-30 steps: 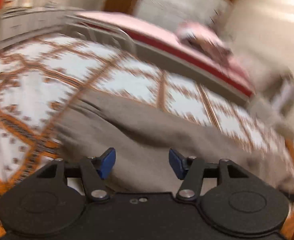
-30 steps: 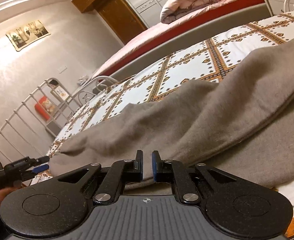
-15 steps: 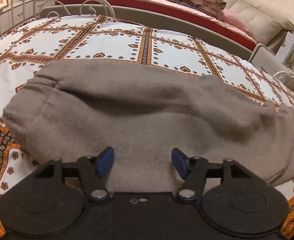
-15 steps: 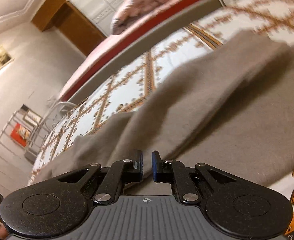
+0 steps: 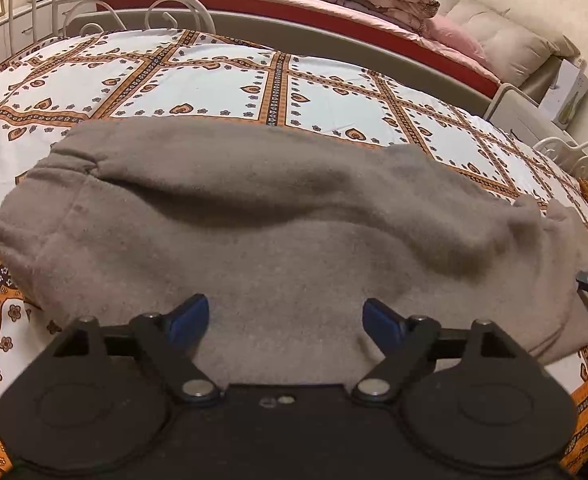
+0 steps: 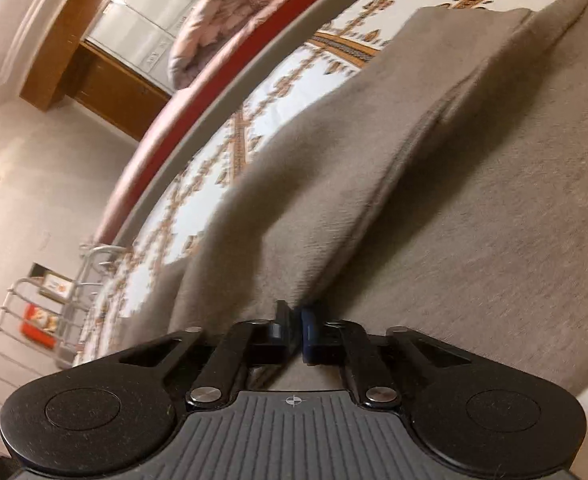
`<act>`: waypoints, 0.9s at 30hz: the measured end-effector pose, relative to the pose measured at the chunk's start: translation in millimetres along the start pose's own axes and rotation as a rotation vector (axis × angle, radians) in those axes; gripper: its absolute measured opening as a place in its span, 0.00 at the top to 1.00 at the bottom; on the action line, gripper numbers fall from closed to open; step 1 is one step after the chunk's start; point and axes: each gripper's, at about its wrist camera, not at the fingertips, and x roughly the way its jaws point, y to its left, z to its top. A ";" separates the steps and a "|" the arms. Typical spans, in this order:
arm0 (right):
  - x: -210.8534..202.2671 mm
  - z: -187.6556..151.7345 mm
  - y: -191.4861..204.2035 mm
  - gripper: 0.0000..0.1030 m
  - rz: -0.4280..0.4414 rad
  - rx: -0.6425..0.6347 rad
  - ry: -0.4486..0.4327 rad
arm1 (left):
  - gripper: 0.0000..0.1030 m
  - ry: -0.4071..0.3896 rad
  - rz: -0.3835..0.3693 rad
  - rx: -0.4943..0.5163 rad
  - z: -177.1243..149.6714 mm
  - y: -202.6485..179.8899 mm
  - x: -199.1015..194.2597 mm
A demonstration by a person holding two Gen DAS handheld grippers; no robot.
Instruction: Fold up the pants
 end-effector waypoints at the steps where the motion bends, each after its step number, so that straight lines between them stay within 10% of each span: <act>1: -2.7 -1.9 0.5 0.94 0.001 -0.005 -0.011 | 0.25 -0.001 -0.005 -0.004 -0.2 1.2 -0.7; 14: -68.0 -30.0 29.0 0.94 0.000 -0.173 -0.089 | 0.25 -0.002 -0.036 -0.059 1.8 8.8 -3.3; 27: -78.0 -53.7 -7.8 0.99 -0.069 -0.018 -0.032 | 0.25 0.004 -0.026 -0.048 -0.5 7.0 -5.3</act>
